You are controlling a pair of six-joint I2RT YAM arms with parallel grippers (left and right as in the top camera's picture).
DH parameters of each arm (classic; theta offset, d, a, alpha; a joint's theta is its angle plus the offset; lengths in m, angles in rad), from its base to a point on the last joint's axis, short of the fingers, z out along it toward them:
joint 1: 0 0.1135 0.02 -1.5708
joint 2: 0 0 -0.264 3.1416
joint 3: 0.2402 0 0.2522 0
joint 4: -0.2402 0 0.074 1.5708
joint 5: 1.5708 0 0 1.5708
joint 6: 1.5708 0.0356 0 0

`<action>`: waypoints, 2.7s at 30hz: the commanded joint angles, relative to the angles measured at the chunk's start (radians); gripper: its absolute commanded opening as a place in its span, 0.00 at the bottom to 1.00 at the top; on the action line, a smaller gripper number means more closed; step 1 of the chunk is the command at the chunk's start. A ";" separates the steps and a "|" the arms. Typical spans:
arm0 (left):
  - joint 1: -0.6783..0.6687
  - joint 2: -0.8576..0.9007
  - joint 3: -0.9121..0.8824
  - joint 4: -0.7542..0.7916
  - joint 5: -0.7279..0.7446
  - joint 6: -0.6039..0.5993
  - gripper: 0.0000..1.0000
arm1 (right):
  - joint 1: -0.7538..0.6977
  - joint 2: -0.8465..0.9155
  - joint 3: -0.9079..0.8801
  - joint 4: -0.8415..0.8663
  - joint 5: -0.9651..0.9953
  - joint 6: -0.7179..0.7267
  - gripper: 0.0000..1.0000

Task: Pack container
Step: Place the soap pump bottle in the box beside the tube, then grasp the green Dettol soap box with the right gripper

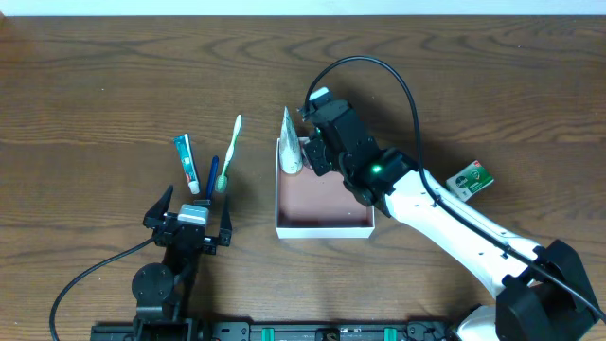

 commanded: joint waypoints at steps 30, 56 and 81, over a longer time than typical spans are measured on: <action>0.005 -0.005 -0.022 -0.026 0.007 0.006 0.98 | -0.064 -0.143 -0.004 0.101 -0.001 -0.017 0.63; 0.005 -0.005 -0.022 -0.026 0.007 0.006 0.98 | -0.657 -0.382 0.005 -0.773 0.006 0.452 0.87; 0.005 -0.005 -0.022 -0.026 0.007 0.006 0.98 | -0.785 -0.054 -0.317 -0.321 0.092 0.705 0.86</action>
